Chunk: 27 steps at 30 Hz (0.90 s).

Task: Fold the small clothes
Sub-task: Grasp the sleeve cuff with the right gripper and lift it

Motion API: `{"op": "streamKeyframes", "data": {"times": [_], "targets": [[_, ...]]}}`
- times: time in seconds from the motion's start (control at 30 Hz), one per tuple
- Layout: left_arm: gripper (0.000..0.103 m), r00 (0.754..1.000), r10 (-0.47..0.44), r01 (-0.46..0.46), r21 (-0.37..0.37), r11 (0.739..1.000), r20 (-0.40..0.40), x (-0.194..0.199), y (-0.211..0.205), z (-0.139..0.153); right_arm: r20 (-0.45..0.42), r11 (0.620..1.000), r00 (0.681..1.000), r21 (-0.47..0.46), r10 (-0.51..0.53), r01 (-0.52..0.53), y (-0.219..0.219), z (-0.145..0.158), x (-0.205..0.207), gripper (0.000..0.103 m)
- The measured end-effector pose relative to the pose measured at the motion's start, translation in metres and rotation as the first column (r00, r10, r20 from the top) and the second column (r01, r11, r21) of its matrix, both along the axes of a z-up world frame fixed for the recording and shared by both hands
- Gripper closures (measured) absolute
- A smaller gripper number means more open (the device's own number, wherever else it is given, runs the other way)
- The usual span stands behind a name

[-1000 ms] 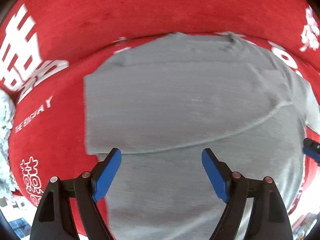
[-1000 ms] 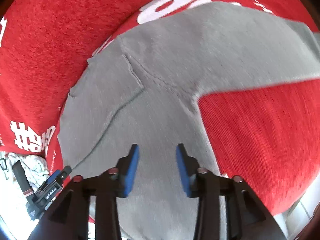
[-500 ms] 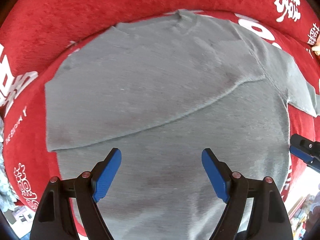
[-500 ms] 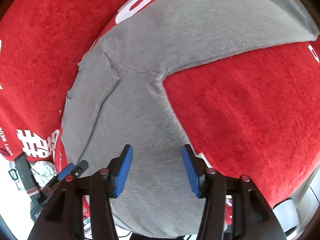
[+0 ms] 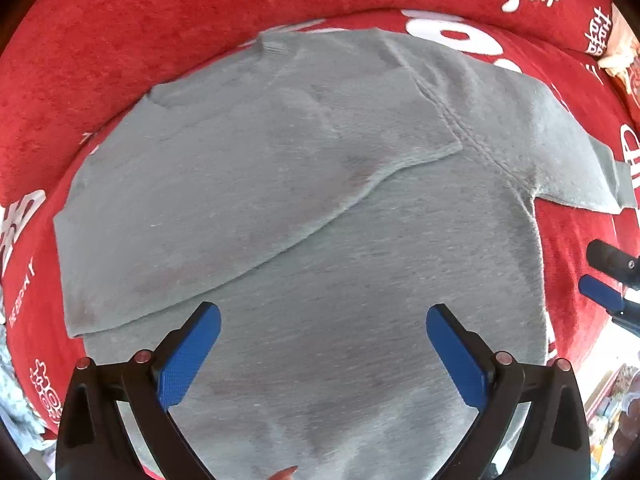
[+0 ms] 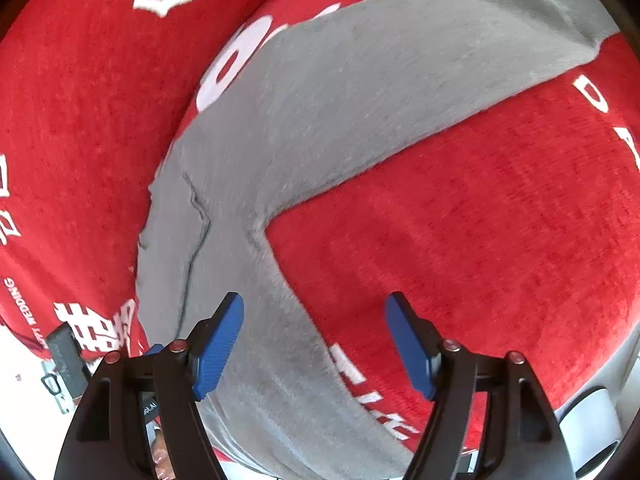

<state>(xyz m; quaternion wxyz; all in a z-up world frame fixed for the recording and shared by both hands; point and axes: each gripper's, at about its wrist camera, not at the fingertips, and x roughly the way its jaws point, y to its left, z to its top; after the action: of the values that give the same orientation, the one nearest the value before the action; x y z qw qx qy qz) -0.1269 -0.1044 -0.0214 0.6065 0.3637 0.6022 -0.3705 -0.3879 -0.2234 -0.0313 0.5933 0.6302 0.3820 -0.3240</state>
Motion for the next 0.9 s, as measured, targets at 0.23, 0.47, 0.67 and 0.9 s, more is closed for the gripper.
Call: {"op": "streamKeyframes", "data": {"times": [0.23, 0.47, 0.67, 0.9], "targets": [[0.0, 0.999, 0.016, -0.017, 0.023, 1.0, 0.034, -0.003, -0.015, -0.003, 0.051, 0.974, 0.976, -0.071, -0.213, 0.216, -0.032, 0.005, -0.066, 0.026], [0.0, 1.0, 0.014, -0.014, 0.002, 1.0, -0.016, -0.015, -0.035, 0.0, 0.039, 0.881, 0.891, -0.132, -0.453, 0.454, -0.067, -0.003, -0.145, 0.026], [0.0, 1.0, 0.011, -0.012, -0.014, 1.0, -0.022, -0.027, -0.053, 0.0, 0.081, 0.824, 0.83, -0.106, -0.551, 0.557, -0.092, -0.022, -0.171, 0.026], [0.0, 0.999, 0.038, -0.039, -0.034, 0.999, -0.039, -0.033, -0.06, 0.003, 0.147, 0.776, 0.777, -0.077, -0.612, 0.626, -0.115, -0.034, -0.169, 0.026]]}}
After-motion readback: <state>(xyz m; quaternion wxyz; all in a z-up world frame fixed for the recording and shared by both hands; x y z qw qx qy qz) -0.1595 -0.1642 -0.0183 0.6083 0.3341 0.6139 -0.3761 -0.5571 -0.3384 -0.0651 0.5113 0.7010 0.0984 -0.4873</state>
